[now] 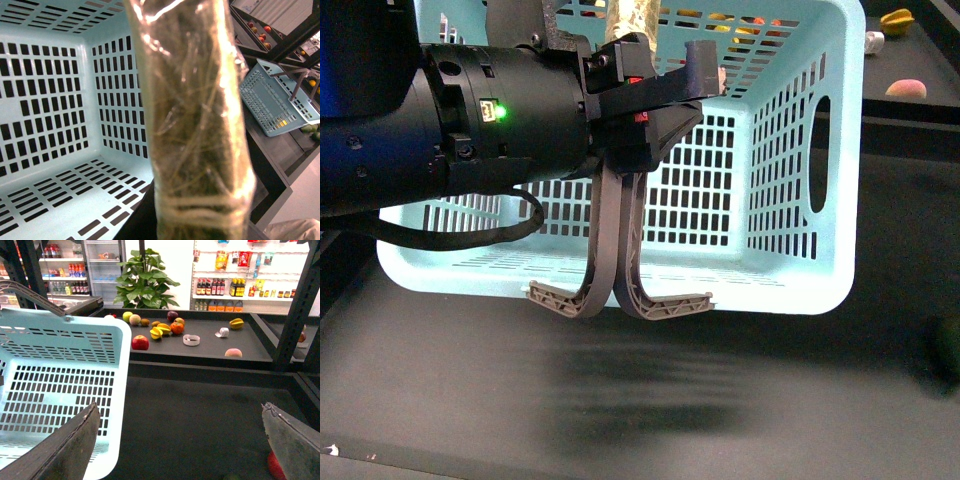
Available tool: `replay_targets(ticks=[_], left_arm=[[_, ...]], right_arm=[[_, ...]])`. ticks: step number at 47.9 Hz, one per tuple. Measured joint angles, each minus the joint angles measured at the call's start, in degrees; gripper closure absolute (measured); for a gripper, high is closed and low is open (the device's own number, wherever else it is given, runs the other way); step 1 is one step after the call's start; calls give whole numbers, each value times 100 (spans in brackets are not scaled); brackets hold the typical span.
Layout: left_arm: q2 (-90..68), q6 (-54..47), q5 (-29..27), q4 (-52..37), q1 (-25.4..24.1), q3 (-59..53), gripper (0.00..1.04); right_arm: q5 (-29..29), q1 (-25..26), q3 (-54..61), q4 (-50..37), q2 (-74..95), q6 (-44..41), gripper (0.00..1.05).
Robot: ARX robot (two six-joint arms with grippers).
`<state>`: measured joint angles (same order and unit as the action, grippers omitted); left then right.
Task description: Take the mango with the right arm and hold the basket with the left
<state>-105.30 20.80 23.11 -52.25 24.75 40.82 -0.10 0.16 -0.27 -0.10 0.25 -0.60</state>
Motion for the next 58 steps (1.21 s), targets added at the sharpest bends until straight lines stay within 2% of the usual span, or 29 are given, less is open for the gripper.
replay_targets(ticks=[57, 58], left_arm=[[184, -114, -57, 101, 0, -76, 97], [184, -114, -57, 101, 0, -76, 97]], right_arm=[[0, 0, 0, 0, 0, 0, 8], [208, -68, 0, 13, 31, 61, 8]])
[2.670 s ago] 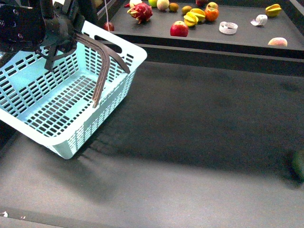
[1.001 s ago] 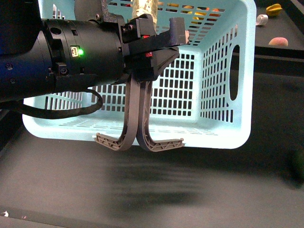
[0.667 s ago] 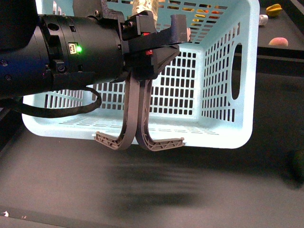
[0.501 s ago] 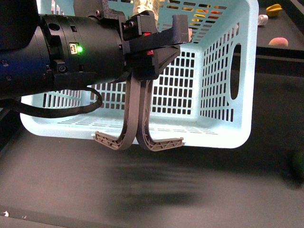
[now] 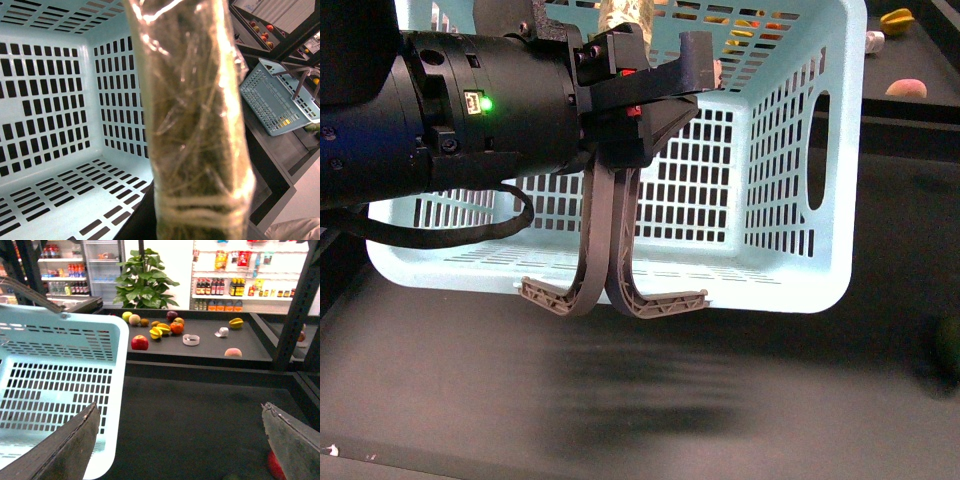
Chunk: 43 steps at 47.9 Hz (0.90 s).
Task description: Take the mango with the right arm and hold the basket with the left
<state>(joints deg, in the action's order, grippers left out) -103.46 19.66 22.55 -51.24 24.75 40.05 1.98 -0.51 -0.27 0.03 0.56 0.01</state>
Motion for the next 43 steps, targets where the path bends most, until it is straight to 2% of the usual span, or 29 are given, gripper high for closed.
replay_targets(ticks=[2, 5, 12, 16, 21, 29, 43], left_arm=[[0, -2, -2, 0, 0, 0, 97], [0, -2, -2, 0, 0, -4, 97], [0, -11, -2, 0, 0, -4, 97], [0, -9, 2, 0, 0, -4, 97], [0, -11, 2, 0, 0, -4, 97], [2, -15, -9, 0, 0, -4, 97], [2, -15, 0, 0, 0, -4, 97]], right_arm=[[682, -146, -2, -107, 210, 238, 8], [905, -114, -13, -544, 721, 358, 8], [435, 299, -278, -1777, 2400, 376, 8], [26, 669, -588, -2487, 3775, 153, 8], [-404, 1110, -1036, -2981, 5353, -238, 8], [-791, 1709, -1700, -3416, 7331, -774, 8], [-1069, 2225, -2166, -3827, 9158, -1423, 8]])
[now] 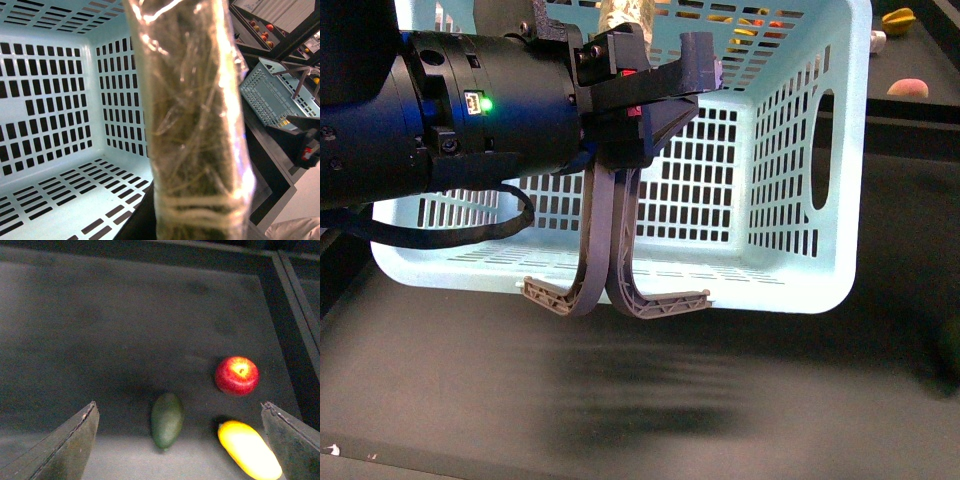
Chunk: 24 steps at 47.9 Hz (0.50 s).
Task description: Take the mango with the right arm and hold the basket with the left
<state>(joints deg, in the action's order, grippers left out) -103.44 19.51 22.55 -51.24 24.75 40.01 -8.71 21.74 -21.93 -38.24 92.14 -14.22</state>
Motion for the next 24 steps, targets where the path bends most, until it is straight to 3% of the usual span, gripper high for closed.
replay_targets(ticks=[24], left_arm=[[0, 2, -2, 2, 0, 0, 97]], right_arm=[[0, 704, -1150, 28, 2109, -874, 8]])
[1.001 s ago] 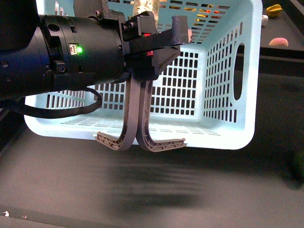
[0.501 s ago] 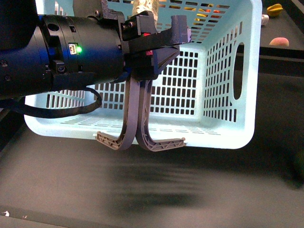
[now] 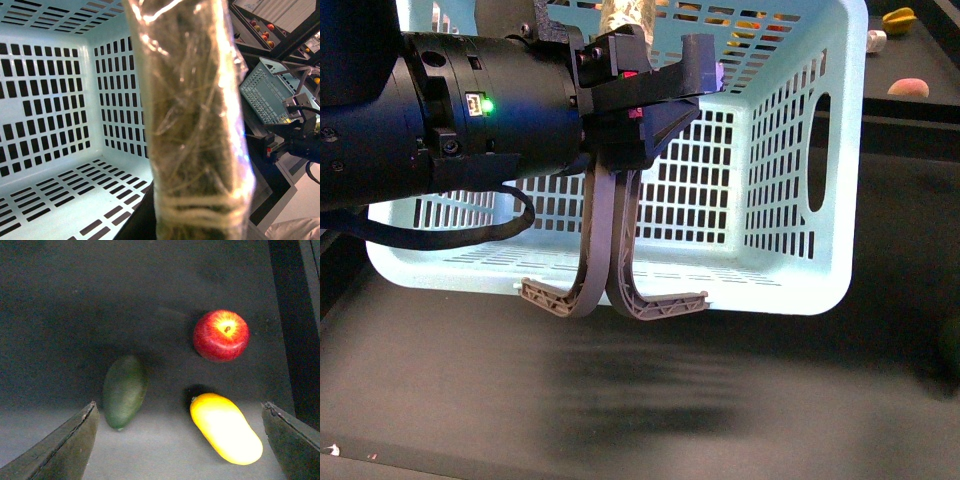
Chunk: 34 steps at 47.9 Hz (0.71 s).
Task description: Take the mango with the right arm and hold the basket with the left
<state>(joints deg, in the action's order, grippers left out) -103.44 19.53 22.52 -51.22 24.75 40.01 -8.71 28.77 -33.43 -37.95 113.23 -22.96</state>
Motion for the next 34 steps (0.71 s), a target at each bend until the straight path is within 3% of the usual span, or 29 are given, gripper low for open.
replay_targets(ticks=[34], left_arm=[[0, -2, 2, -2, 0, 0, 97]], right_arm=[[129, 719, -1401, 149, 2201, -1073, 8]])
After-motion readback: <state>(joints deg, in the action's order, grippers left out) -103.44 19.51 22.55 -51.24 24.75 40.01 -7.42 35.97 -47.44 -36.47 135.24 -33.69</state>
